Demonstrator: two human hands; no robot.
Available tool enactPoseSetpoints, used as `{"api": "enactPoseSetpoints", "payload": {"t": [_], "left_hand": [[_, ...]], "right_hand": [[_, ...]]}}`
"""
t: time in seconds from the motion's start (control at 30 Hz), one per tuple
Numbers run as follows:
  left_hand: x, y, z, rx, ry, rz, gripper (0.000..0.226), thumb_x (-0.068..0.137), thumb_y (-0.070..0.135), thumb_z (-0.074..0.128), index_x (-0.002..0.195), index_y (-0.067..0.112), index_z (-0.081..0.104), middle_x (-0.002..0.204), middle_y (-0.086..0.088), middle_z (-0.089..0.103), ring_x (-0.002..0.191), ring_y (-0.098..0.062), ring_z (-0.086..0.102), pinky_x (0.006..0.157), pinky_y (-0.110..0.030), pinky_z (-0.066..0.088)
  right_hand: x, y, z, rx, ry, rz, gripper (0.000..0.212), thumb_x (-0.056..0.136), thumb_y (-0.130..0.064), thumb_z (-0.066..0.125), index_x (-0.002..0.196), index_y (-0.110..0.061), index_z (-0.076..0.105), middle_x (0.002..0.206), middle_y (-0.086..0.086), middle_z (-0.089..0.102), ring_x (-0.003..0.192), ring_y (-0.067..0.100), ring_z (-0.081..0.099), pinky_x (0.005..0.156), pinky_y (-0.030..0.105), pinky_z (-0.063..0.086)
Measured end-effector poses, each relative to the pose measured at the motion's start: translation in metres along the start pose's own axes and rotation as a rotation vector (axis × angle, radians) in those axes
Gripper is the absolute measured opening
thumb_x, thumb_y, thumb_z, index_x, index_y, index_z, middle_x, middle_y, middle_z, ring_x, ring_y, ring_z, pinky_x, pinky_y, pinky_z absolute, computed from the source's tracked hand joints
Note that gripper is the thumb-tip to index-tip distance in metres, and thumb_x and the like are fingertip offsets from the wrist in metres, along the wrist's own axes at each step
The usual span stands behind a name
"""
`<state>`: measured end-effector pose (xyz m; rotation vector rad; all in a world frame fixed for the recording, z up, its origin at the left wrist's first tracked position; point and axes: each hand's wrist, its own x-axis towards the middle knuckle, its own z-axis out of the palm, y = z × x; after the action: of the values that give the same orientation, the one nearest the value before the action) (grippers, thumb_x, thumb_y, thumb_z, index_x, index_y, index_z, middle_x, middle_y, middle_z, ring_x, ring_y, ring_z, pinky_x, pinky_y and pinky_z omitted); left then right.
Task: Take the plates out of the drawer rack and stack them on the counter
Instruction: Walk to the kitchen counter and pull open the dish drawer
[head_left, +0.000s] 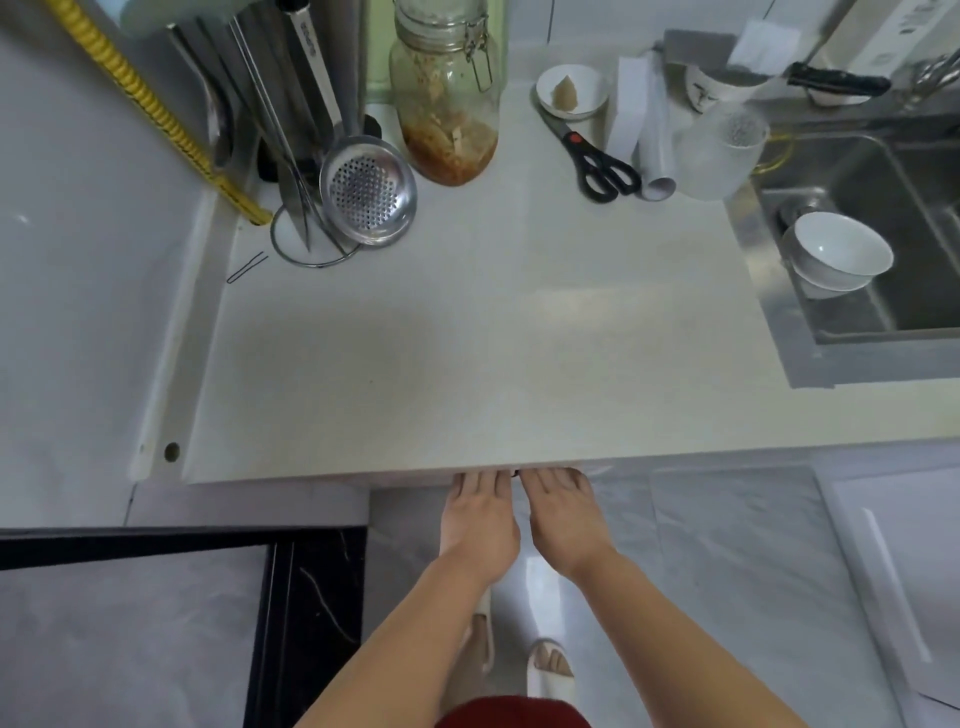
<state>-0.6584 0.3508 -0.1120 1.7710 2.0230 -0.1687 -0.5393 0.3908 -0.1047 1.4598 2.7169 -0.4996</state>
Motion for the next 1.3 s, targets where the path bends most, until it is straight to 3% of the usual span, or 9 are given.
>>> {"api": "enactPoseSetpoints", "payload": {"t": [0.1,0.17,0.27,0.83,0.93,1.03,1.17,1.23,1.3], "left_hand": [[-0.004,0.005,0.002,0.027,-0.007,-0.015,0.070,0.094,0.028,0.041,0.152,0.006,0.008,0.160,-0.009,0.009,0.148,-0.024,0.004,0.122,-0.038,0.002],[-0.007,0.009,0.003,0.049,-0.016,-0.032,0.073,0.094,0.031,0.042,0.152,0.005,0.007,0.160,-0.010,0.011,0.148,-0.026,0.005,0.122,-0.039,0.000],[-0.010,0.011,0.003,0.076,-0.042,-0.050,0.073,0.094,0.033,0.041,0.152,0.005,0.005,0.160,-0.011,0.010,0.148,-0.027,0.005,0.122,-0.040,-0.002],[-0.015,0.019,0.001,0.074,-0.045,-0.093,0.065,0.096,0.029,0.035,0.152,0.007,0.010,0.160,-0.010,0.015,0.148,-0.023,0.007,0.122,-0.036,0.000],[-0.031,0.020,0.010,0.073,-0.060,-0.083,0.064,0.098,0.027,0.032,0.152,0.007,0.005,0.161,-0.010,0.007,0.149,-0.023,0.001,0.122,-0.036,-0.003],[-0.057,0.022,0.026,0.072,-0.071,-0.076,0.066,0.100,0.034,0.028,0.152,0.009,-0.005,0.162,-0.009,-0.005,0.149,-0.022,-0.009,0.122,-0.040,-0.005],[-0.088,0.025,0.042,0.064,-0.095,-0.057,0.072,0.099,0.051,0.021,0.151,0.011,-0.010,0.161,-0.008,-0.009,0.148,-0.022,-0.015,0.121,-0.045,-0.008],[-0.098,0.029,0.046,0.068,-0.098,-0.056,0.076,0.097,0.058,0.014,0.152,0.010,-0.006,0.162,-0.009,-0.006,0.148,-0.023,-0.013,0.120,-0.046,-0.009],[-0.108,0.031,0.049,0.081,-0.108,-0.054,0.078,0.096,0.061,0.013,0.152,0.010,-0.002,0.162,-0.009,-0.001,0.149,-0.024,-0.010,0.120,-0.046,-0.009]], "right_hand": [[-0.005,0.003,0.006,0.028,-0.065,-0.020,0.068,0.066,-0.003,0.063,0.133,-0.011,0.053,0.127,0.004,0.063,0.114,0.022,0.061,0.095,0.039,0.047],[-0.007,0.006,0.009,0.028,-0.138,-0.038,0.069,0.079,-0.007,0.049,0.146,-0.014,0.033,0.145,0.003,0.045,0.133,0.020,0.043,0.108,0.038,0.032],[-0.010,0.008,0.012,0.040,-0.186,-0.041,0.071,0.086,-0.010,0.042,0.151,-0.017,0.015,0.156,0.001,0.026,0.145,0.015,0.022,0.115,0.037,0.019],[-0.014,0.015,0.009,-0.038,-0.263,-0.112,0.079,0.088,-0.012,0.045,0.152,-0.015,-0.001,0.161,-0.001,0.004,0.149,0.012,0.002,0.114,0.037,0.020],[-0.029,0.015,0.012,-0.079,-0.298,-0.131,0.082,0.089,-0.015,0.049,0.152,-0.013,-0.005,0.162,0.001,-0.001,0.149,0.015,-0.003,0.115,0.038,0.018],[-0.053,0.017,0.016,-0.135,-0.318,-0.200,0.078,0.093,-0.019,0.044,0.151,-0.014,-0.008,0.162,0.001,-0.006,0.149,0.016,-0.008,0.120,0.042,0.008],[-0.076,0.015,0.016,-0.100,-0.255,-0.246,0.066,0.097,-0.026,0.041,0.152,-0.017,0.006,0.161,-0.001,0.013,0.148,0.014,0.010,0.121,0.042,0.004],[-0.087,0.013,0.008,-0.090,-0.162,-0.267,0.067,0.089,-0.032,0.057,0.147,-0.015,0.031,0.149,0.002,0.042,0.136,0.018,0.040,0.115,0.040,0.027],[-0.097,0.013,0.003,-0.097,-0.047,-0.286,0.069,0.069,-0.038,0.078,0.131,-0.015,0.057,0.120,-0.001,0.067,0.106,0.017,0.065,0.094,0.035,0.051]]}}
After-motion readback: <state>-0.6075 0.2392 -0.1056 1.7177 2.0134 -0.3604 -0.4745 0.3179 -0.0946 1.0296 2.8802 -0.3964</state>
